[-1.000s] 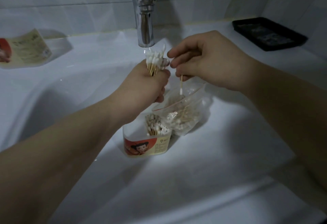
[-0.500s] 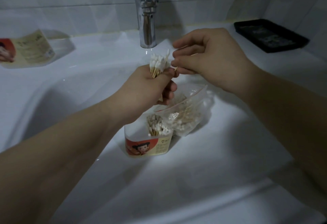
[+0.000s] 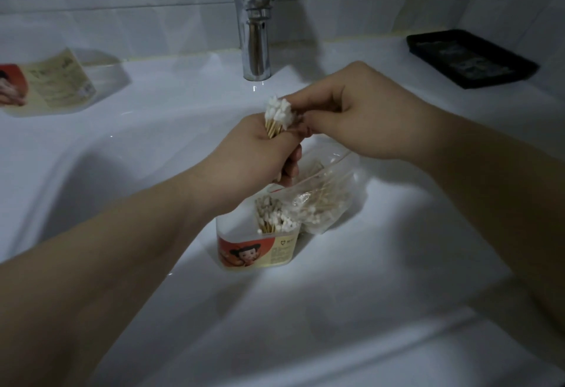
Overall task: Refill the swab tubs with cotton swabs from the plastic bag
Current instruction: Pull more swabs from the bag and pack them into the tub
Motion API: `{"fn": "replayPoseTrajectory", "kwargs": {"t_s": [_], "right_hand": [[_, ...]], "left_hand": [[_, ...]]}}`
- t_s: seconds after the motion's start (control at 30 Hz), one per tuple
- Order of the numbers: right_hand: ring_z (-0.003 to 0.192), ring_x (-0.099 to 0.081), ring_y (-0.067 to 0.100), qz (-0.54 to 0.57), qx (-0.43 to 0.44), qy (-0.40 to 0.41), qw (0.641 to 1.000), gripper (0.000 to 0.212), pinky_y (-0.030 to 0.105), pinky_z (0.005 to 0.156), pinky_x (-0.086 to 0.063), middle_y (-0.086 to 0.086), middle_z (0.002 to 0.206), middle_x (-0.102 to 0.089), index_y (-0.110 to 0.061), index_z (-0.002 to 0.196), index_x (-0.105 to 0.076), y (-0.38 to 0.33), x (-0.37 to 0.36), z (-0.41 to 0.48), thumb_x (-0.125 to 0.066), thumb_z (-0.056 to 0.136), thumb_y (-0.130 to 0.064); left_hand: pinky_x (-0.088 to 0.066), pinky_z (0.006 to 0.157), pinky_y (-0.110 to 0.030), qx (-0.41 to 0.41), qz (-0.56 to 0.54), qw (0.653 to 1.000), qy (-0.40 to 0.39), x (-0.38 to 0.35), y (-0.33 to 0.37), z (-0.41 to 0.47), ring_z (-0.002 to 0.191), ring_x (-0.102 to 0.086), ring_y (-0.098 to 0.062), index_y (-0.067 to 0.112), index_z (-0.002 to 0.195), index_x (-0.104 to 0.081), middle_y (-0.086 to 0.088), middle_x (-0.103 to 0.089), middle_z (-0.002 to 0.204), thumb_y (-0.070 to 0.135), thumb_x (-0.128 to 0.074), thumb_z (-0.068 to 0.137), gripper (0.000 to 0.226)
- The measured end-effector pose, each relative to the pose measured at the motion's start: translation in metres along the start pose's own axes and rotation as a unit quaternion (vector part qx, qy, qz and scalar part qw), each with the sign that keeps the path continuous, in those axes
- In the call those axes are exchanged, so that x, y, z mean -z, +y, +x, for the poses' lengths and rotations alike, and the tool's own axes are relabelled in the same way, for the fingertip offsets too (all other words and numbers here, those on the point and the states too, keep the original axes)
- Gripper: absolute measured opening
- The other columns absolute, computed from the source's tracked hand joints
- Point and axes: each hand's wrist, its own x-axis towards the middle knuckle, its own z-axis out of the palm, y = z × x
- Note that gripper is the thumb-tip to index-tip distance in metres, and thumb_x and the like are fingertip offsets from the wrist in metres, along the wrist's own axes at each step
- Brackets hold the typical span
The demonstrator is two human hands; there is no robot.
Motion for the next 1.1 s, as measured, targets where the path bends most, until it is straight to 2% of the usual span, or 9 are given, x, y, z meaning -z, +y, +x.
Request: {"fn": "replayPoseTrajectory", "kwargs": {"t_s": [0.2,0.3,0.37,0.47,0.6,0.7,0.9,1.0,1.1], "right_hand": [[0.108,-0.068,-0.003,-0.053,0.002,-0.050,0.997,0.044,0.033,0.103,-0.052,-0.016,0.112,-0.076,-0.033,0.125,-0.073,-0.008,0.002,-0.006,-0.059,0.093,-0.006],[0.104,-0.067,-0.005,-0.070,-0.013,-0.021,0.997,0.046,0.026,0.098,-0.054,-0.019,0.113,-0.074,-0.033,0.130,-0.070,-0.009,0.002,-0.003,-0.056,0.093,-0.009],[0.088,-0.068,-0.008,-0.077,-0.028,0.008,0.997,0.035,0.018,0.087,-0.055,-0.023,0.094,-0.071,-0.032,0.119,-0.073,-0.011,0.003,-0.002,-0.058,0.093,-0.014],[0.068,-0.071,0.002,-0.058,-0.042,0.022,0.997,0.018,0.021,0.068,-0.058,-0.014,0.072,-0.070,-0.031,0.094,-0.075,-0.012,0.005,-0.004,-0.061,0.094,-0.019],[0.066,-0.069,0.001,-0.123,-0.060,-0.099,0.986,0.016,0.022,0.069,-0.055,-0.009,0.070,-0.074,-0.029,0.084,-0.076,-0.013,0.002,-0.008,-0.064,0.088,-0.019],[0.073,-0.065,0.003,-0.203,-0.075,-0.169,0.961,0.011,0.026,0.072,-0.052,-0.012,0.076,-0.072,-0.029,0.087,-0.078,-0.011,-0.003,-0.009,-0.068,0.087,-0.029],[0.067,-0.060,-0.007,-0.229,-0.081,-0.231,0.942,0.031,0.010,0.065,-0.046,-0.031,0.063,-0.062,-0.044,0.110,-0.072,-0.008,-0.007,-0.008,-0.070,0.085,-0.026],[0.073,-0.070,0.012,-0.232,-0.080,-0.276,0.929,0.029,0.037,0.072,-0.062,-0.016,0.075,-0.070,-0.042,0.103,-0.070,-0.004,-0.013,-0.008,-0.075,0.079,-0.028],[0.072,-0.070,0.018,-0.240,-0.067,-0.289,0.924,0.020,0.043,0.072,-0.062,-0.006,0.078,-0.071,-0.041,0.076,-0.060,-0.002,-0.021,-0.007,-0.079,0.074,-0.035]], "left_hand": [[-0.039,0.047,-0.027,0.014,0.025,0.999,0.036,-0.001,-0.005,0.002,0.049,-0.042,-0.012,0.015,0.075,-0.055,-0.002,-0.046,0.063,0.010,-0.050,0.103,0.029],[-0.042,0.049,-0.030,0.003,0.067,0.996,0.062,0.002,-0.004,0.004,0.052,-0.043,-0.012,0.023,0.074,-0.061,0.001,-0.046,0.062,0.021,-0.057,0.100,0.026],[-0.054,0.056,-0.040,-0.015,0.150,0.985,0.083,0.006,-0.007,0.006,0.054,-0.049,-0.012,0.020,0.076,-0.064,0.008,-0.050,0.054,0.030,-0.060,0.096,0.023],[-0.059,0.068,-0.047,-0.007,0.216,0.970,0.111,0.009,-0.009,0.005,0.057,-0.053,-0.014,0.014,0.076,-0.062,0.008,-0.053,0.054,0.039,-0.068,0.088,0.028],[-0.044,0.058,-0.030,0.032,0.295,0.954,0.051,0.009,-0.004,0.000,0.064,-0.056,-0.014,0.020,0.076,-0.067,0.004,-0.061,0.066,0.049,-0.079,0.076,0.032],[-0.033,0.052,-0.027,0.035,0.357,0.933,0.030,0.008,-0.004,-0.001,0.061,-0.049,-0.013,0.019,0.066,-0.057,0.002,-0.055,0.064,0.043,-0.079,0.079,0.035],[-0.047,0.059,-0.036,0.024,0.236,0.966,0.105,0.013,-0.010,0.006,0.055,-0.049,-0.017,0.011,0.068,-0.059,0.006,-0.051,0.052,0.032,-0.072,0.080,0.027],[-0.044,0.059,-0.036,0.026,0.221,0.969,0.104,0.012,-0.012,0.007,0.051,-0.045,-0.016,0.016,0.064,-0.053,0.010,-0.044,0.044,0.031,-0.071,0.081,0.029],[-0.040,0.058,-0.032,0.029,0.218,0.970,0.100,0.010,-0.013,0.007,0.048,-0.043,-0.015,0.016,0.060,-0.050,0.010,-0.043,0.041,0.031,-0.072,0.082,0.034]]}}
